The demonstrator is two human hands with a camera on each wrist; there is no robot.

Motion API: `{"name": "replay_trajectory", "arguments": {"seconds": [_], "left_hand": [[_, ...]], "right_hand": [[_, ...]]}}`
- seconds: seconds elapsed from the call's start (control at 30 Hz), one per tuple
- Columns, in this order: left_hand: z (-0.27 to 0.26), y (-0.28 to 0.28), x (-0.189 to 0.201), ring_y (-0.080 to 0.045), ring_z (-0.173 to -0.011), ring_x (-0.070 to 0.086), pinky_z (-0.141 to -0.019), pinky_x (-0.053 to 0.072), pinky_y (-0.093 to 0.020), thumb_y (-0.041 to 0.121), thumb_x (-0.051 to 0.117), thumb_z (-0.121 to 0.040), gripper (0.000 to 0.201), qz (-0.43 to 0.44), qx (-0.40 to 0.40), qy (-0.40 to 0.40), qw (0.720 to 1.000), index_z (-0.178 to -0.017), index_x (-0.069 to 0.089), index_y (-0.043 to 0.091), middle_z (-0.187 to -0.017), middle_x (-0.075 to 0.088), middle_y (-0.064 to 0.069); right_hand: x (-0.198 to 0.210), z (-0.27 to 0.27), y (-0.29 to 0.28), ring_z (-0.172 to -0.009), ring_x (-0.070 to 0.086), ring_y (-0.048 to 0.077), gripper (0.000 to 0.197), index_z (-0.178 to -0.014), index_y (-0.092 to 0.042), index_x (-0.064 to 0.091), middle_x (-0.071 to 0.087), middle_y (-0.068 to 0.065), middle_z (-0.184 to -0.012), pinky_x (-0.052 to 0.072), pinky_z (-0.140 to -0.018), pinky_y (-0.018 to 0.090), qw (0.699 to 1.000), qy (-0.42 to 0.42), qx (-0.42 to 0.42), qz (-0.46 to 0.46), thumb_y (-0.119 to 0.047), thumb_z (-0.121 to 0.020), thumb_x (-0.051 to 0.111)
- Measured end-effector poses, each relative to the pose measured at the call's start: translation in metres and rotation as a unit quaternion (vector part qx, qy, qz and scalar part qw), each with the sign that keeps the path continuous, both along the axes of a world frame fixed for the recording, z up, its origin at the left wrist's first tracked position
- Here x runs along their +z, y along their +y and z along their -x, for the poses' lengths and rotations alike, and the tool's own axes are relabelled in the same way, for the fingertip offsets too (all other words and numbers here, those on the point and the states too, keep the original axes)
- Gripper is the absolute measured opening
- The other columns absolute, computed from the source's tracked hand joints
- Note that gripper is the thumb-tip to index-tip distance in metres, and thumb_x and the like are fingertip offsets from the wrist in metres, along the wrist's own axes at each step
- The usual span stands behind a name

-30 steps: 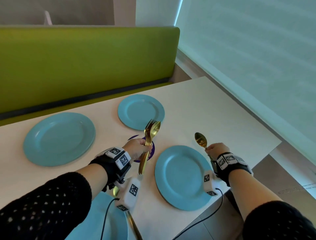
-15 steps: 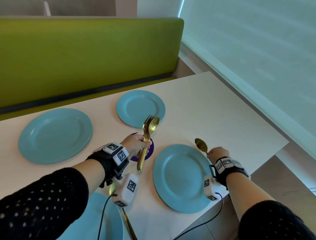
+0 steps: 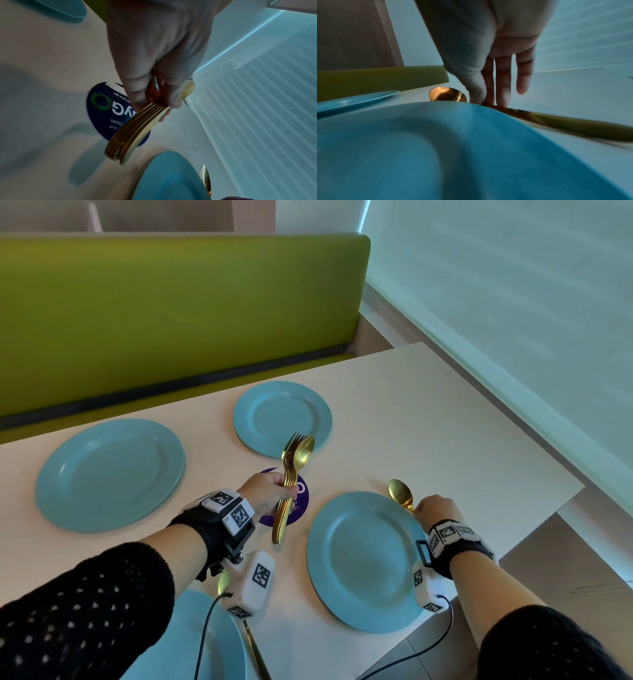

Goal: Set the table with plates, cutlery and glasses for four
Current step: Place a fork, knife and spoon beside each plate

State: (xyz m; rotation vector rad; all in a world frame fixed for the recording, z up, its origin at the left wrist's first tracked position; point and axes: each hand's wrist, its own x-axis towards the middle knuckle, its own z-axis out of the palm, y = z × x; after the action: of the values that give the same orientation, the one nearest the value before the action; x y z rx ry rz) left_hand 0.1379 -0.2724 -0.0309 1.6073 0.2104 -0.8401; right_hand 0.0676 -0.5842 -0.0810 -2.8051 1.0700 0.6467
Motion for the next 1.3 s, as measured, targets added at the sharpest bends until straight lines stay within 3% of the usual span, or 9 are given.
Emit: {"name": "replay_trajectory", "arguments": {"seconds": [0.13, 0.4, 0.67, 0.8, 0.93, 1.0, 1.07, 1.17, 1.3], "left_hand": [[0.001, -0.003, -0.001, -0.017, -0.063, 0.057, -0.063, 0.053, -0.028, 0.003, 0.056, -0.091, 0.012, 0.004, -0.001, 0.001, 1.000, -0.082, 0.057, 0.010, -0.074, 0.058, -0.006], [0.005, -0.004, 0.000, -0.016, -0.062, 0.055, -0.046, 0.054, -0.018, 0.003, 0.058, -0.090, 0.011, 0.006, 0.002, 0.004, 1.000, -0.082, 0.057, 0.010, -0.073, 0.058, -0.007], [0.009, -0.005, 0.000, -0.016, -0.062, 0.057, -0.049, 0.054, -0.020, 0.005, 0.058, -0.091, 0.009, -0.005, 0.006, -0.005, 1.000, -0.083, 0.058, 0.011, -0.073, 0.059, -0.007], [0.016, -0.004, 0.004, -0.016, -0.055, 0.054, -0.041, 0.051, -0.020, 0.007, 0.056, -0.093, 0.013, -0.017, 0.010, 0.002, 1.000, -0.080, 0.056, 0.010, -0.069, 0.056, -0.006], [0.020, 0.001, 0.011, -0.017, -0.055, 0.052, -0.056, 0.055, -0.027, 0.007, 0.056, -0.093, 0.013, -0.035, -0.004, 0.013, 0.999, -0.079, 0.055, 0.008, -0.069, 0.054, -0.006], [0.022, 0.005, 0.016, -0.016, -0.057, 0.051, -0.054, 0.053, -0.025, 0.006, 0.057, -0.092, 0.016, -0.061, -0.023, 0.000, 0.998, -0.076, 0.056, 0.007, -0.068, 0.055, -0.006], [0.025, 0.011, 0.022, -0.014, -0.055, 0.050, -0.048, 0.048, -0.021, 0.006, 0.057, -0.090, 0.020, -0.081, -0.053, -0.022, 0.995, -0.071, 0.056, 0.007, -0.065, 0.055, -0.005], [0.027, 0.023, 0.028, -0.015, -0.054, 0.047, -0.053, 0.041, -0.023, 0.010, 0.058, -0.087, 0.022, -0.094, -0.113, -0.057, 0.987, -0.065, 0.058, 0.008, -0.062, 0.055, -0.005], [0.031, 0.051, 0.035, -0.017, -0.057, 0.047, -0.056, 0.041, -0.024, 0.013, 0.064, -0.084, 0.015, -0.075, -0.153, -0.060, 0.984, -0.071, 0.060, 0.006, -0.066, 0.058, -0.007]], "right_hand": [[0.001, 0.000, 0.003, -0.075, 0.059, 0.023, 0.021, -0.091, -0.015, 0.071, 0.069, 0.006, -0.090, 0.047, -0.063, 0.024, 1.000, -0.007, -0.001, -0.006, -0.017, -0.088, 0.050], [0.005, 0.002, 0.006, -0.077, 0.059, 0.023, 0.025, -0.099, -0.016, 0.071, 0.069, 0.006, -0.098, 0.048, -0.065, 0.026, 1.000, -0.019, -0.008, -0.003, -0.015, -0.090, 0.048], [0.010, 0.007, 0.007, -0.076, 0.057, 0.023, 0.025, -0.099, -0.016, 0.072, 0.068, 0.007, -0.098, 0.046, -0.066, 0.025, 1.000, -0.018, 0.008, 0.002, -0.016, -0.090, 0.048], [0.029, 0.009, 0.018, -0.097, 0.063, 0.026, 0.025, -0.103, -0.013, 0.068, 0.067, 0.008, -0.107, 0.049, -0.073, 0.028, 0.999, -0.034, 0.025, 0.019, -0.012, -0.092, 0.046], [0.065, -0.002, 0.062, -0.112, 0.057, 0.026, 0.032, -0.114, -0.013, 0.065, 0.064, 0.009, -0.115, 0.050, -0.091, 0.035, 0.984, -0.106, 0.141, 0.028, -0.009, -0.091, 0.044], [0.079, -0.009, 0.098, -0.118, 0.054, 0.023, 0.033, -0.120, -0.018, 0.063, 0.062, 0.006, -0.121, 0.046, -0.097, 0.033, 0.965, -0.150, 0.214, -0.013, -0.012, -0.092, 0.046], [0.086, -0.013, 0.138, -0.118, 0.052, 0.020, 0.031, -0.119, -0.020, 0.064, 0.063, 0.003, -0.120, 0.044, -0.096, 0.031, 0.941, -0.177, 0.284, -0.054, -0.016, -0.094, 0.046], [0.091, -0.011, 0.188, -0.112, 0.055, 0.024, 0.028, -0.114, -0.022, 0.066, 0.062, 0.004, -0.115, 0.047, -0.089, 0.033, 0.919, -0.174, 0.343, -0.091, -0.018, -0.093, 0.048], [0.100, -0.002, 0.232, -0.106, 0.057, 0.026, 0.026, -0.111, -0.019, 0.067, 0.062, 0.007, -0.110, 0.050, -0.082, 0.034, 0.905, -0.130, 0.399, -0.070, -0.018, -0.094, 0.047]]}}
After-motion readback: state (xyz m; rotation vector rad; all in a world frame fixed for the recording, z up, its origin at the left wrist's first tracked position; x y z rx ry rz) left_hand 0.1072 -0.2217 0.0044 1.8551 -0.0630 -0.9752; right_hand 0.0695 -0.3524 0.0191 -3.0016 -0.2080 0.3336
